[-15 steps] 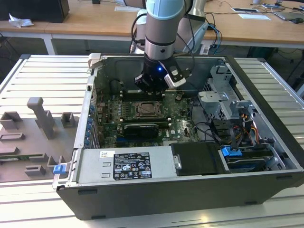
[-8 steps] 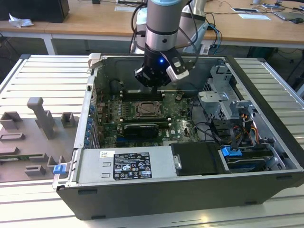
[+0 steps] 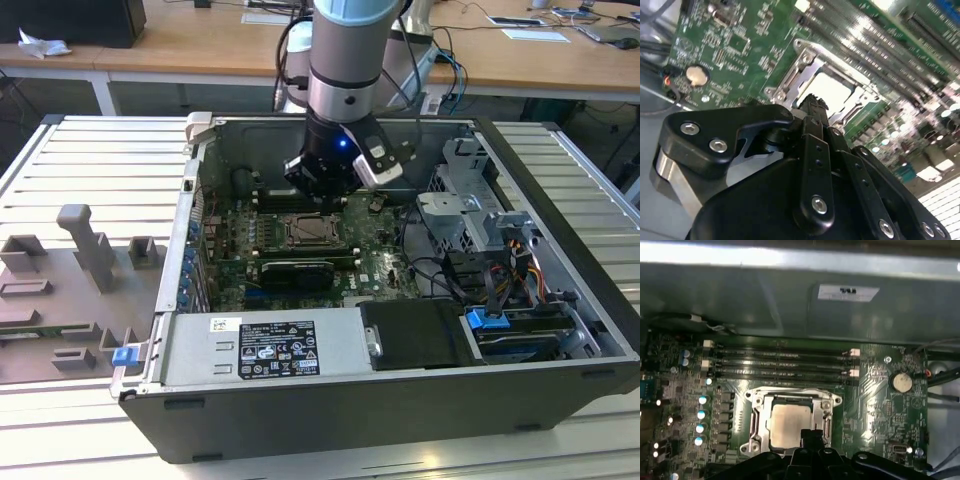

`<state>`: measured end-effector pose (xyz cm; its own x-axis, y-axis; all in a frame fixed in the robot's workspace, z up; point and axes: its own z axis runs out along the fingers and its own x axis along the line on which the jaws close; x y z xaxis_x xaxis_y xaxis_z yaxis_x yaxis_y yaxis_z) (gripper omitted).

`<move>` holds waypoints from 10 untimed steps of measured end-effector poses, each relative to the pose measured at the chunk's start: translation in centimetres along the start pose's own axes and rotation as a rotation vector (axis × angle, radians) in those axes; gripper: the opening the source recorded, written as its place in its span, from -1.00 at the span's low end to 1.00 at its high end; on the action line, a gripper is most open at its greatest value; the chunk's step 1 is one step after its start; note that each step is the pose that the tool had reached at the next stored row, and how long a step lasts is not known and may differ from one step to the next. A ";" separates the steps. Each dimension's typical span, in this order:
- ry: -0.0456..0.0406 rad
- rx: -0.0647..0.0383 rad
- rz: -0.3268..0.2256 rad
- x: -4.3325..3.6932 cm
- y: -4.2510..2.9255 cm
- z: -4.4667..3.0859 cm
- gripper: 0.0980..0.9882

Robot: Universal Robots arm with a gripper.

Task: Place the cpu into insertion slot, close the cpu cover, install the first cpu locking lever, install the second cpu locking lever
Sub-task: 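Install the second cpu locking lever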

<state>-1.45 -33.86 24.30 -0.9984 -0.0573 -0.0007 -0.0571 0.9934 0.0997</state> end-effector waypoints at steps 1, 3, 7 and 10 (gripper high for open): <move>0.0132 -0.001 0.001 0.01 -0.18 0.12 -0.98; 0.0263 -0.001 0.003 0.03 -0.49 0.19 -0.98; 0.0273 -0.004 0.003 0.15 -2.67 0.26 -0.98; 0.0270 -0.008 0.003 0.28 -3.41 0.26 -0.98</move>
<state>-1.53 -37.24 23.70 -0.9980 -0.0576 0.0264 -0.0544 0.9927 0.1075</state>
